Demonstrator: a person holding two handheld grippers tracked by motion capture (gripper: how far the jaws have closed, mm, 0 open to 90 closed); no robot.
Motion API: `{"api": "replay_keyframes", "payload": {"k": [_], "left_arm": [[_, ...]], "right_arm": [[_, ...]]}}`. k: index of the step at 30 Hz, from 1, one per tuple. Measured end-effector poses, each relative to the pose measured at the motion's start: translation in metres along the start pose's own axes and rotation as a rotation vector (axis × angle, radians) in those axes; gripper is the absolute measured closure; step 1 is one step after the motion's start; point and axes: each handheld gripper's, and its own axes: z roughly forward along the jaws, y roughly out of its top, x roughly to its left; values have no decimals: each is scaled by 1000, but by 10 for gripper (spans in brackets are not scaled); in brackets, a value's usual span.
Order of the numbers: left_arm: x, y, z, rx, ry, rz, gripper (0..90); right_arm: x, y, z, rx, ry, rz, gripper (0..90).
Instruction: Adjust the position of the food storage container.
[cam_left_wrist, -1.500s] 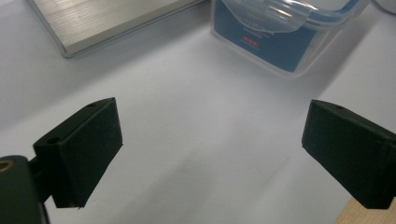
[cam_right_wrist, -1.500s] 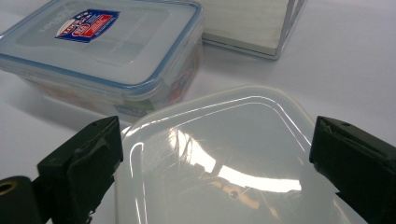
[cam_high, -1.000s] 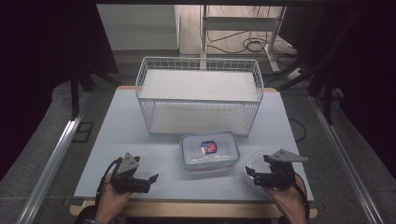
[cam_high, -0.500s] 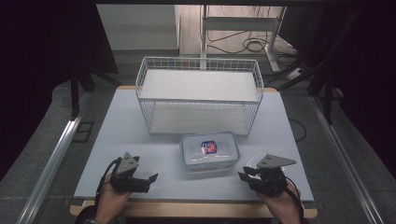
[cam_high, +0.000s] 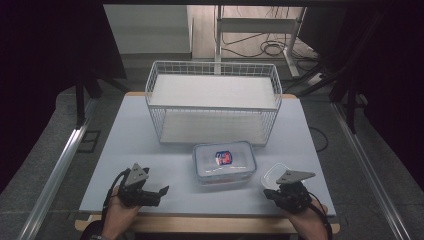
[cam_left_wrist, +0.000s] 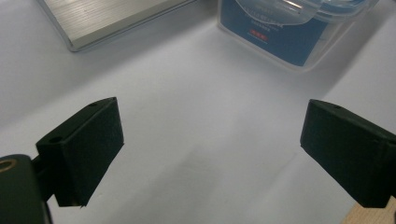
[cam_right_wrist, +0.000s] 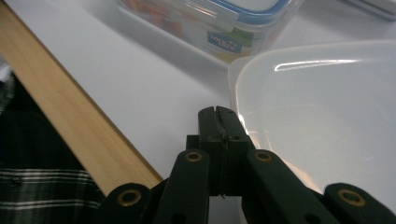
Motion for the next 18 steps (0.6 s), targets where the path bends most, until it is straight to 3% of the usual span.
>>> {"api": "replay_keyframes", "payload": {"k": [6,18], "left_arm": [[0,0,1,6,-1,2,59],[0,0,2,13,-2,-1,61]], "right_arm": [[-11,-4,-5,-2,-9,20,893],[-43,-16,-18,-23,-81,90,893]]}}
